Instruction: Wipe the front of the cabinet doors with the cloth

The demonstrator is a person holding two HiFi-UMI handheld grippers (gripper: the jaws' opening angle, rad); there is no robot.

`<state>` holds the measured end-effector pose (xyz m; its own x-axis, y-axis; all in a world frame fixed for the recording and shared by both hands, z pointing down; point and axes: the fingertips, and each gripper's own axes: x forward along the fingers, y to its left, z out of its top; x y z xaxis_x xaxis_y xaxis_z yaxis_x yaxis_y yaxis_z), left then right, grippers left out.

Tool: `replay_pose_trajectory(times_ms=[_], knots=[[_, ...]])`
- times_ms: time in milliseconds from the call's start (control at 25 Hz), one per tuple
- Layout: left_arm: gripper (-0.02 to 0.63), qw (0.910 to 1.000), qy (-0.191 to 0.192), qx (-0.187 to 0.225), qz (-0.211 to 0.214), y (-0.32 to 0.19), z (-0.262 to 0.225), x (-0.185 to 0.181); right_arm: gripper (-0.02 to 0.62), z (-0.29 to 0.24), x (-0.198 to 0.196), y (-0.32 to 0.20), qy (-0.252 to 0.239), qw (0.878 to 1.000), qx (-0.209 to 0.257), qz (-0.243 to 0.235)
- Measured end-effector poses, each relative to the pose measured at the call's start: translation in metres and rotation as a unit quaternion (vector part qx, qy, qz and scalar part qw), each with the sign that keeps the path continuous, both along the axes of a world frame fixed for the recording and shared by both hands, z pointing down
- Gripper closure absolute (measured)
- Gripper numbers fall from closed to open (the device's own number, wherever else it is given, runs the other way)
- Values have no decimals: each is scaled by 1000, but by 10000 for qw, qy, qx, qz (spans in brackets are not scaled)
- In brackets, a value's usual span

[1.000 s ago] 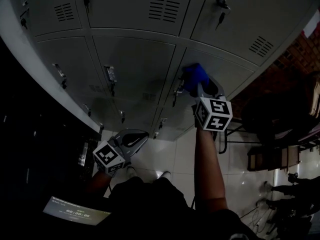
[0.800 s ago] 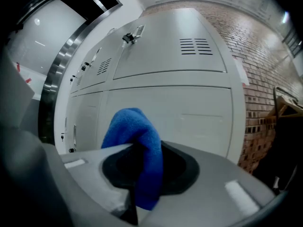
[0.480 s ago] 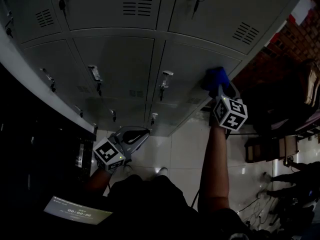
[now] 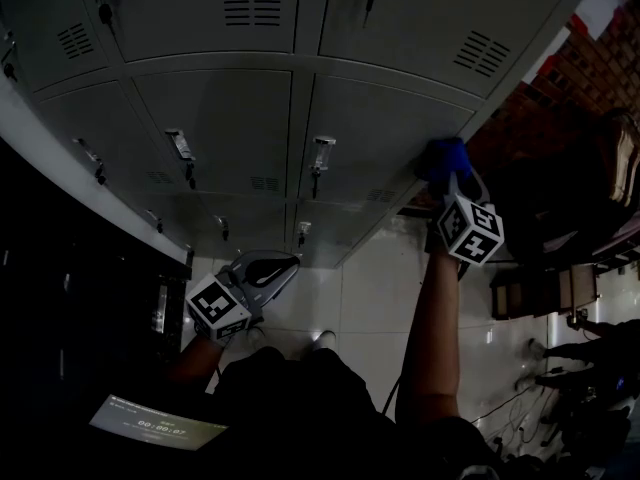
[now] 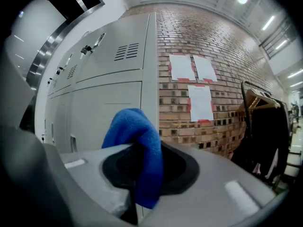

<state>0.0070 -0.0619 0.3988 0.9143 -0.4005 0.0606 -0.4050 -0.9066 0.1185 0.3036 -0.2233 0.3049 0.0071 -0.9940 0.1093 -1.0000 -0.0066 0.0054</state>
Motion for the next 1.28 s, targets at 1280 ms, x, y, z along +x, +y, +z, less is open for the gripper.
replay_pose_trajectory(times_ms=[1280], knots=[[603, 9992, 31, -24, -387, -2, 2, -60, 523, 55, -234, -30, 195, 9816, -518, -1830]])
